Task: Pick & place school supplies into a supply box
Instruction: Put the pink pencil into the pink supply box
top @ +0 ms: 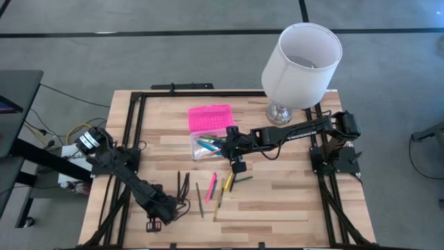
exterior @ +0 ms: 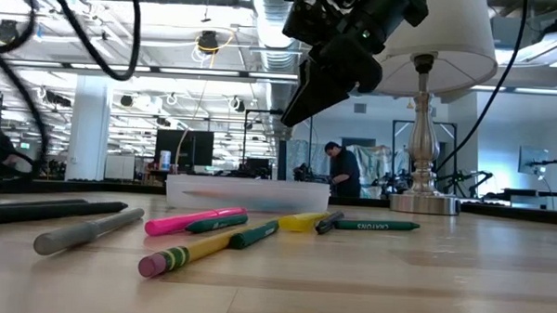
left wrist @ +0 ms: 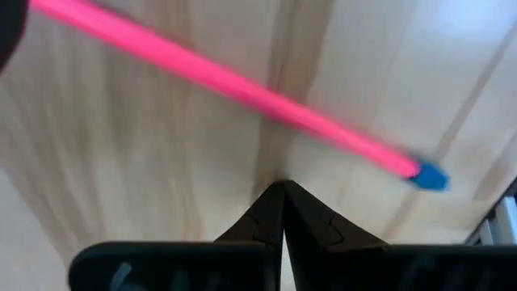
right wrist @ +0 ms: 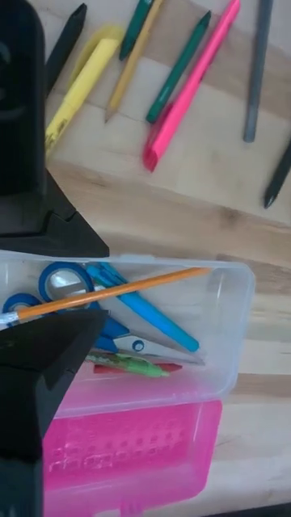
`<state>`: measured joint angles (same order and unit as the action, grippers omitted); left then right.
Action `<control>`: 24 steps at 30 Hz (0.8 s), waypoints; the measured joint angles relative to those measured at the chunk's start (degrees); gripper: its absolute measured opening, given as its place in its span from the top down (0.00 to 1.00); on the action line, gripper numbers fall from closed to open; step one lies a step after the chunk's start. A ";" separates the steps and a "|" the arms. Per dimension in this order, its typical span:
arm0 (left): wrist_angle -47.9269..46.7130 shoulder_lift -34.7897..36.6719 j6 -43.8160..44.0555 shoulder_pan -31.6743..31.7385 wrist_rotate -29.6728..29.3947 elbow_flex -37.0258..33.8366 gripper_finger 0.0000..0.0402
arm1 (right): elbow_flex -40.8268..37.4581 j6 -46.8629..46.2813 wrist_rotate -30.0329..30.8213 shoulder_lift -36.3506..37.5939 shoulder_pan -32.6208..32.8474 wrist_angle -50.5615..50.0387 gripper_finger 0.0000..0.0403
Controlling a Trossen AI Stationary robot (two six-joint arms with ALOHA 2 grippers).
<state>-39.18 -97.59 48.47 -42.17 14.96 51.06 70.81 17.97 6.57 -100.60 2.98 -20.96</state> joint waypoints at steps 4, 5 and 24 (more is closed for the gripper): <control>-0.63 0.12 -3.61 1.46 -2.87 0.16 1.00 | 0.00 -0.89 3.76 0.01 0.04 -1.06 0.73; -0.79 0.14 -3.98 1.82 -3.03 0.16 1.00 | 0.00 -1.38 5.12 0.12 0.04 -2.03 0.73; -9.67 -0.01 -22.21 -3.62 -20.13 10.97 1.00 | 0.02 -3.99 11.58 4.93 5.13 -7.03 0.73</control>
<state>-48.85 -97.60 26.26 -45.79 -5.17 62.03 70.83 13.98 18.15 -95.66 8.11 -28.00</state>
